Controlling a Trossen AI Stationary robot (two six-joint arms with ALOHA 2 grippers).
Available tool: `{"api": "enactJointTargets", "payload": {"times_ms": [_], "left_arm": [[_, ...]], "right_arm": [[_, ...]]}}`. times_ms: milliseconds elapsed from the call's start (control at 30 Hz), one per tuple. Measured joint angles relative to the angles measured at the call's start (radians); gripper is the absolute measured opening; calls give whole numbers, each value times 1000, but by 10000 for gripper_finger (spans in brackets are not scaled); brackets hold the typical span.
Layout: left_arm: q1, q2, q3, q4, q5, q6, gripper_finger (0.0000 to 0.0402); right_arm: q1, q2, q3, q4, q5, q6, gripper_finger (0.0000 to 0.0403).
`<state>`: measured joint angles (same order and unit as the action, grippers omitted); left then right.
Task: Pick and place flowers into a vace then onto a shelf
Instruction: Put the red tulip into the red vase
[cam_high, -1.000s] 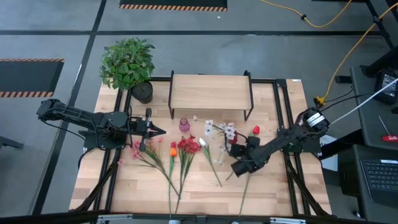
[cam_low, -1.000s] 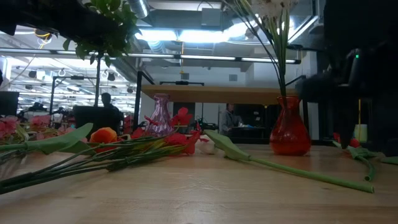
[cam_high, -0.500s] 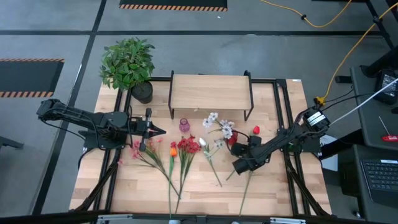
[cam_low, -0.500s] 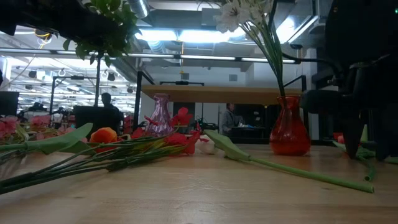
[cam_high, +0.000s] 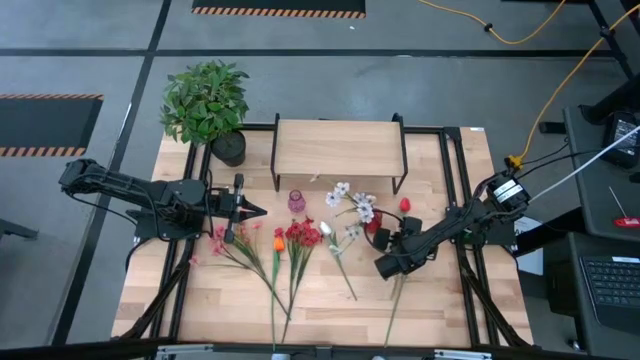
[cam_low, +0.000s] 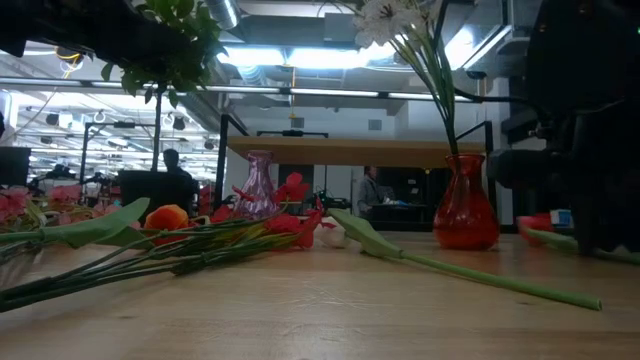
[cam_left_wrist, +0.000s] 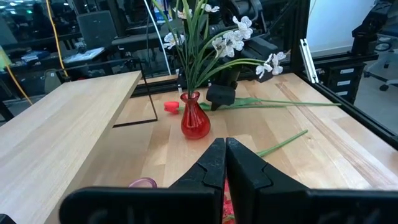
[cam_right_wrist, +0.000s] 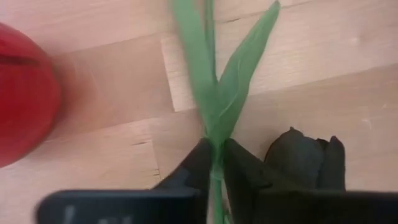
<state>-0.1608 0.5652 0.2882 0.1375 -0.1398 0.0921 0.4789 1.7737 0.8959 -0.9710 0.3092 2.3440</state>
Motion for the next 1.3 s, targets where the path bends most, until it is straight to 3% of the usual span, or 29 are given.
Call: {"api": "enactJointTargets", "payload": {"times_ms": [267, 700, 1133, 1300], "left_arm": [[0, 0, 0, 0, 1, 0, 8], [0, 0, 0, 1, 2, 0, 4], [0, 0, 0, 11, 2, 0, 3], [0, 0, 0, 17, 2, -1, 7]], "right_arm": [[30, 1, 8, -1, 18, 5, 5], [63, -50, 129, -232, 55, 4, 2], [162, -141, 210, -300, 64, -25, 0], [187, -157, 239, -366, 161, -24, 0]]}}
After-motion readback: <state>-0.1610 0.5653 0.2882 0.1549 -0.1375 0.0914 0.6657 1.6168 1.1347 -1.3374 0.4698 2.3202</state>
